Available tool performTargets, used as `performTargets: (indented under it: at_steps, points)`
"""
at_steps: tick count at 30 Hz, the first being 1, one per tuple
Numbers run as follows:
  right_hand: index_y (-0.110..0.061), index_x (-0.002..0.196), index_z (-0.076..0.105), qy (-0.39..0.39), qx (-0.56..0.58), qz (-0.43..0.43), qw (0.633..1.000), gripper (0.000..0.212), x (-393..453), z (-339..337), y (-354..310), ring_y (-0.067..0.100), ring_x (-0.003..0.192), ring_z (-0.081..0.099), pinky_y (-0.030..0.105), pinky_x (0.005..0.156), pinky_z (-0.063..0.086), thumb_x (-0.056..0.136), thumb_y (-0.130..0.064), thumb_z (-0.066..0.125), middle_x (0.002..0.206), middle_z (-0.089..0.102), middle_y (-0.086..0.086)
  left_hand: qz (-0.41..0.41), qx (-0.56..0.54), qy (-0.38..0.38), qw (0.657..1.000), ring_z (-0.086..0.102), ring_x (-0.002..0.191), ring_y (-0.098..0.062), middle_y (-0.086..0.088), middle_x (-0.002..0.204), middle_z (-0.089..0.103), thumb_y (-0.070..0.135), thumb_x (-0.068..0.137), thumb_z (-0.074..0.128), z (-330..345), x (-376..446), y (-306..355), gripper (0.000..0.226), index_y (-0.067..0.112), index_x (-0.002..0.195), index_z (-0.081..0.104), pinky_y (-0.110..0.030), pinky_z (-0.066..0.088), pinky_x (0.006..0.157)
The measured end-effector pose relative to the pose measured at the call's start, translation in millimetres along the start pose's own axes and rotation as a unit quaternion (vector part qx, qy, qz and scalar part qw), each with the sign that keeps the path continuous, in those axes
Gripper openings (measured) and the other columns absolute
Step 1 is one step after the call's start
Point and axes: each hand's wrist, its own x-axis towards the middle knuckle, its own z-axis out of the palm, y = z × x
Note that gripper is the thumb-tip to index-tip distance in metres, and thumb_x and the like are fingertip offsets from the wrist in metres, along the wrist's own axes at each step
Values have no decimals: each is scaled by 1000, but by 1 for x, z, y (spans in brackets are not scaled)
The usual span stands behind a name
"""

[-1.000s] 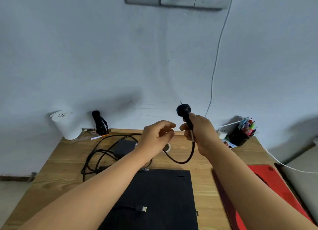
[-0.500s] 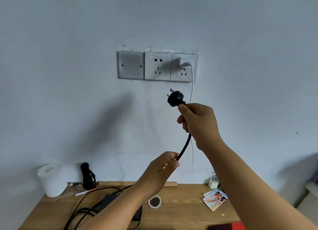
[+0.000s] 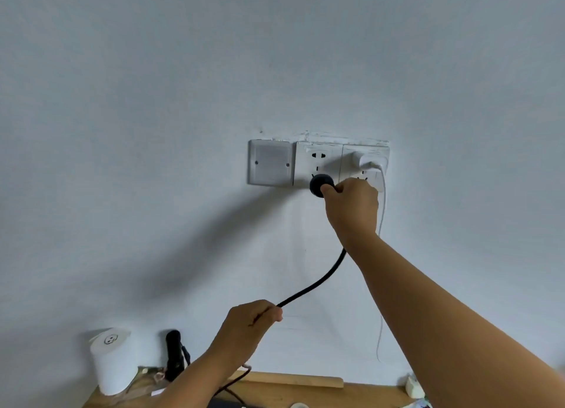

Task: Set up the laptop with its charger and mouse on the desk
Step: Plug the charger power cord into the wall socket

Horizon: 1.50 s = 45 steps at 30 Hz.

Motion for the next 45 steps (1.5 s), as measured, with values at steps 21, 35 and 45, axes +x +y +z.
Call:
performTargets:
  at_steps: [21, 35, 45]
  points:
    - [-6, 77, 55, 134, 45, 45, 989, 29, -7, 51, 5, 16, 52, 38, 29, 56, 33, 92, -30, 48, 54, 42, -3, 33, -13, 48, 998, 30, 47, -7, 0, 59, 45, 28, 88, 56, -29, 26, -37, 27, 4, 79, 66, -14, 28, 46]
    - [-12, 53, 37, 122, -34, 65, 990, 36, 9, 50, -17, 21, 48, 36, 26, 48, 27, 85, -23, 52, 50, 37, 0, 76, -10, 44, 996, 30, 44, -7, -5, 55, 41, 26, 88, 56, -42, 28, -35, 30, -2, 80, 64, -15, 28, 45]
    - [-12, 51, 30, 140, -60, 50, 987, 38, 28, 57, -17, 23, 50, 34, 25, 44, 21, 82, -17, 50, 52, 35, 2, 65, -34, 39, 997, 41, 50, -8, -10, 56, 50, 29, 87, 57, -42, 31, -39, 26, 8, 78, 69, -19, 36, 51]
